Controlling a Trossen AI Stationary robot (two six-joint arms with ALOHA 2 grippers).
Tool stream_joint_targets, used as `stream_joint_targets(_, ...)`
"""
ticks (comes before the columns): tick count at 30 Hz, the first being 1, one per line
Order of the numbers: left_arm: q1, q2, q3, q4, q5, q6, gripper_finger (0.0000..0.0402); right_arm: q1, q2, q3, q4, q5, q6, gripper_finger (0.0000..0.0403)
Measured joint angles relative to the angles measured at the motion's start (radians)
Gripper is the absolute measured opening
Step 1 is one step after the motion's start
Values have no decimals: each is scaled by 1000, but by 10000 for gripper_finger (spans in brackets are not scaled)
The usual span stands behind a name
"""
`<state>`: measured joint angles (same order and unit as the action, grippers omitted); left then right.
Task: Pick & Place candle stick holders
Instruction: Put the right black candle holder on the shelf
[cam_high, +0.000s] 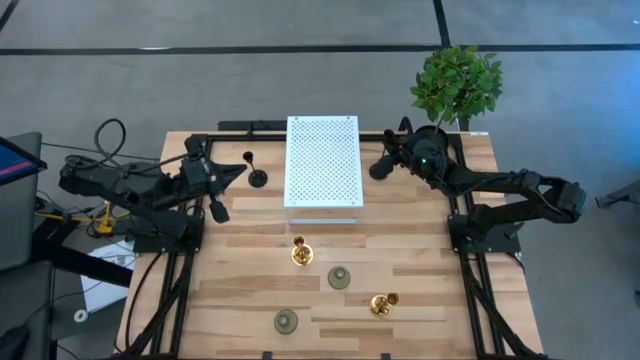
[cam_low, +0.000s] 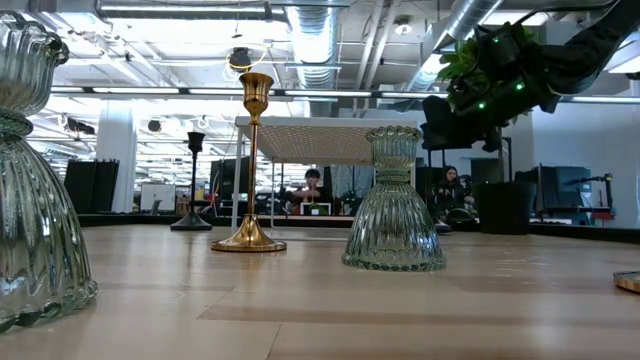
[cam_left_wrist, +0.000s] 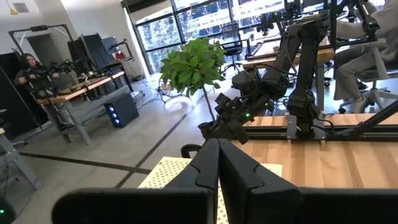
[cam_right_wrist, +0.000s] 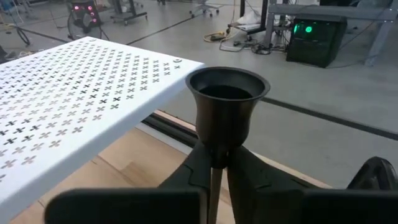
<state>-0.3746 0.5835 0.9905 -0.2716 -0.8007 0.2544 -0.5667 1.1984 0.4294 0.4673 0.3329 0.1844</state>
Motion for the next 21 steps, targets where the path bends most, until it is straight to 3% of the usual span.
stream_joint_targets(8, 0, 0, 0, 0, 0, 0, 8, 25, -24, 59, -34, 3, -27, 14)
stream_joint_targets(21, 0, 0, 0, -1, 0, 0, 8, 50, -82, 468, -503, 8, -150, 14)
